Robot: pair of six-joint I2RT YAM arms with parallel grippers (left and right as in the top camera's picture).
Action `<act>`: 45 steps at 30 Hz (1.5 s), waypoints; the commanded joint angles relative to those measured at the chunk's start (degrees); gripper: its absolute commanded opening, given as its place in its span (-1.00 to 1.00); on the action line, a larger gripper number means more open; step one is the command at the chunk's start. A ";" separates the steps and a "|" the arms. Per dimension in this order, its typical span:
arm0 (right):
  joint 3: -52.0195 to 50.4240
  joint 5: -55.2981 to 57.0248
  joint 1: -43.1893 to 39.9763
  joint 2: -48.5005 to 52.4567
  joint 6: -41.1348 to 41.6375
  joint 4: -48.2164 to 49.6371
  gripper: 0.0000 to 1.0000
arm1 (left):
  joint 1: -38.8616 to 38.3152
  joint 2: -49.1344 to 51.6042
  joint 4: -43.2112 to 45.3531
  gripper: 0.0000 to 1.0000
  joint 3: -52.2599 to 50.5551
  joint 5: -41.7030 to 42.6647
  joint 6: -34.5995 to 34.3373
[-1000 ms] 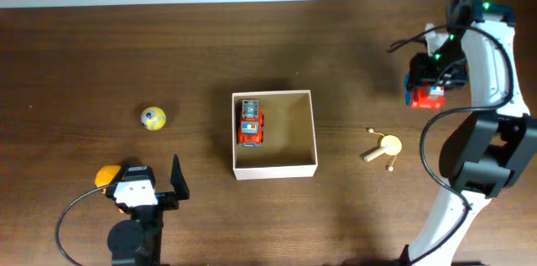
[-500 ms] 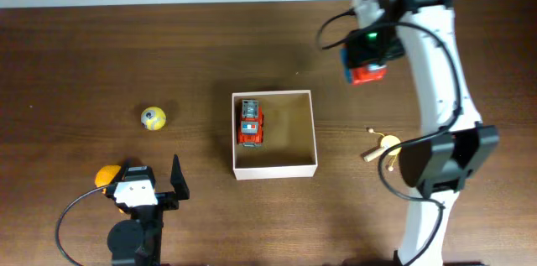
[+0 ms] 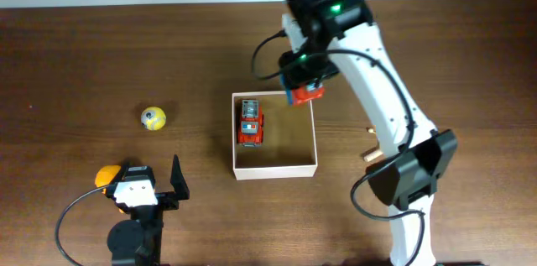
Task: Pack container
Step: 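Carry the fire truck left over the pink box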
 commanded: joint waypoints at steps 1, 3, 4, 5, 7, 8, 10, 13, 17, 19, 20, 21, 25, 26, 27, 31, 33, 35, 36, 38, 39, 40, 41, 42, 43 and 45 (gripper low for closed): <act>1.36 -0.48 2.71 -1.29 6.08 -0.11 0.18 | -0.17 -0.28 0.22 0.98 -0.46 0.66 1.09; 1.25 -0.48 4.31 -1.29 8.59 0.26 0.18 | -0.17 -0.28 0.22 0.99 -0.46 0.66 1.09; 1.16 -0.48 4.94 -1.29 9.53 0.52 0.18 | -0.17 -0.28 0.22 0.99 -0.46 0.66 1.09; 1.11 -0.46 5.70 -1.29 10.86 0.92 0.18 | -0.17 -0.28 0.22 0.98 -0.46 0.66 1.09; 0.87 -0.15 6.67 -1.29 12.98 1.46 0.18 | -0.17 -0.28 0.22 0.99 -0.46 0.66 1.09; 0.57 0.24 7.28 -1.29 14.73 1.99 0.18 | -0.17 -0.28 0.22 0.99 -0.46 0.66 1.09; -0.09 0.85 7.96 -1.29 16.94 2.84 0.18 | -0.17 -0.28 0.22 0.99 -0.46 0.66 1.09; -2.49 2.99 8.79 -1.18 21.51 4.42 0.18 | -0.17 -0.28 0.22 0.99 -0.46 0.66 1.09; -7.02 3.43 8.98 -1.18 24.15 5.90 0.18 | -0.17 -0.28 0.22 0.99 -0.46 0.66 1.09; -9.81 3.48 8.98 -1.18 25.20 6.58 0.18 | -0.17 -0.28 0.22 0.99 -0.46 0.66 1.09; -11.17 3.45 8.98 -1.18 25.51 6.86 0.18 | -0.17 -0.28 0.22 0.99 -0.46 0.66 1.09; -12.31 3.48 8.98 -1.18 25.59 7.17 0.18 | -0.17 -0.28 0.22 0.99 -0.46 0.66 1.09; -15.54 3.87 8.96 -1.18 25.59 8.02 0.18 | -0.17 -0.28 0.22 0.99 -0.46 0.66 1.09; -15.85 3.98 8.94 -1.18 25.59 8.02 0.18 | -0.17 -0.28 0.22 0.99 -0.46 0.66 1.09; -16.11 4.11 8.92 -1.18 25.59 8.04 0.18 | -0.17 -0.28 0.22 0.99 -0.46 0.66 1.09; -17.18 5.86 8.92 -1.18 26.67 7.85 0.18 | -0.17 -0.28 0.22 0.99 -0.46 0.66 1.09; -17.53 6.84 8.92 -1.18 26.64 7.87 0.18 | -0.17 -0.28 0.22 0.99 -0.46 0.66 1.09; -17.64 8.22 8.90 -1.18 26.64 7.85 0.18 | -0.17 -0.28 0.22 0.99 -0.46 0.66 1.09; -17.64 8.94 8.85 -1.18 26.67 7.85 0.18 | -0.17 -0.28 0.22 0.99 -0.46 0.66 1.09; -17.64 9.77 8.68 -1.18 26.62 7.87 0.18 | -0.17 -0.28 0.22 0.99 -0.46 0.66 1.09; -17.64 9.94 8.50 -1.18 26.62 7.82 0.18 | -0.17 -0.28 0.22 0.98 -0.46 0.66 1.09; -17.64 10.01 8.28 -1.18 26.62 7.82 0.18 | -0.17 -0.28 0.22 0.99 -0.46 0.66 1.09; -17.66 10.12 8.11 -1.18 26.64 7.80 0.18 | -0.17 -0.28 0.22 0.99 -0.46 0.66 1.09; -17.66 10.21 7.87 -1.18 26.62 7.80 0.18 | -0.17 -0.28 0.22 0.99 -0.46 0.66 1.09; -17.66 10.47 7.67 -1.18 26.60 7.80 0.16 | -0.17 -0.28 0.22 0.99 -0.46 0.66 1.09; -17.88 10.82 7.32 -1.18 26.60 7.82 0.18 | -0.17 -0.28 0.22 0.99 -0.46 0.66 1.09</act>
